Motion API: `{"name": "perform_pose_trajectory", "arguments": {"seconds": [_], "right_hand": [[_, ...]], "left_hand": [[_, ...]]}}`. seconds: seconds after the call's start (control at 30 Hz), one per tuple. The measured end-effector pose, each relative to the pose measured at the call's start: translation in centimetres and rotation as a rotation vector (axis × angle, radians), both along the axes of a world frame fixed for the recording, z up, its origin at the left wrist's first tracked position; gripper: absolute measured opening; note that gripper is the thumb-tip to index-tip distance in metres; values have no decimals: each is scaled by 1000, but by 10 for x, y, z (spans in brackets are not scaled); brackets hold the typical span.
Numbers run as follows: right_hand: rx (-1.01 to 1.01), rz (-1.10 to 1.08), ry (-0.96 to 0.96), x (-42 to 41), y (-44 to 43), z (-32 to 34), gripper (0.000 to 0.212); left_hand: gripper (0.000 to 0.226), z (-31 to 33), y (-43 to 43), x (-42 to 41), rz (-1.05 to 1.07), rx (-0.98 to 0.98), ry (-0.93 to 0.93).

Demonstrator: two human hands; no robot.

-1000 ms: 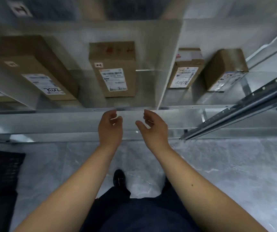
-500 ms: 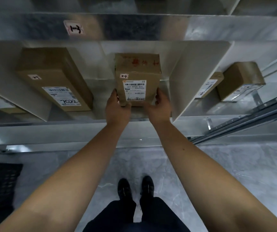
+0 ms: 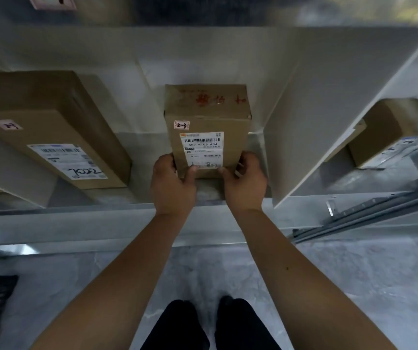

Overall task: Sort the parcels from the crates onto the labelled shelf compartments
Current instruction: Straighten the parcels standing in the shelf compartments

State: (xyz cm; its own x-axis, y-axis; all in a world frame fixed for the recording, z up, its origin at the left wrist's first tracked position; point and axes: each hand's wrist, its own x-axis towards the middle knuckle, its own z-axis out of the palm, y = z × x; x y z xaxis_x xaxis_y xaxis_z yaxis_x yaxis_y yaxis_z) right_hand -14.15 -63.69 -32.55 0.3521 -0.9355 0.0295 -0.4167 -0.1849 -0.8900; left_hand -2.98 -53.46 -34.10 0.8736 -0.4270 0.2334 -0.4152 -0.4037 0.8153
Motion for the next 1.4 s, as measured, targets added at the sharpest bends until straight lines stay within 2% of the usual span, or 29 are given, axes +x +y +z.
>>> {"name": "perform_pose_trajectory", "arguments": {"seconds": [0.2, 0.57, 0.63, 0.7, 0.83, 0.9, 0.97, 1.03, 1.1, 1.23, 1.4], "right_hand": [[-83, 10, 66, 7, -8, -5, 36], [60, 62, 35, 14, -24, 12, 31], [92, 62, 27, 14, -26, 14, 33], [134, 69, 36, 10, -26, 17, 36], [247, 23, 123, -5, -20, 27, 66], [360, -78, 56, -14, -16, 33, 57], [427, -107, 15, -19, -9, 43, 38], [453, -48, -8, -22, 3, 53, 18], [437, 44, -18, -18, 18, 59, 8], [404, 141, 6, 2, 49, 73, 9], [408, 154, -1, 38, 96, 71, 29]], "left_hand": [[33, -9, -9, 8, 18, -9, -12], [37, 4, -23, 8, 50, 70, -23], [43, 6, -22, 5, 46, 84, -24], [53, 8, -20, 5, 33, 74, 53], [82, 23, -8, -2, 10, 29, 259], [88, 34, 4, -12, 24, 53, 285], [84, 40, 19, -20, 3, 69, 267], [76, 44, 34, -25, 8, 88, 258], [70, 48, 50, -30, 33, 74, 246], [56, 53, 80, -29, 69, 3, 232], [49, 55, 128, 6, 107, -18, 173]]}}
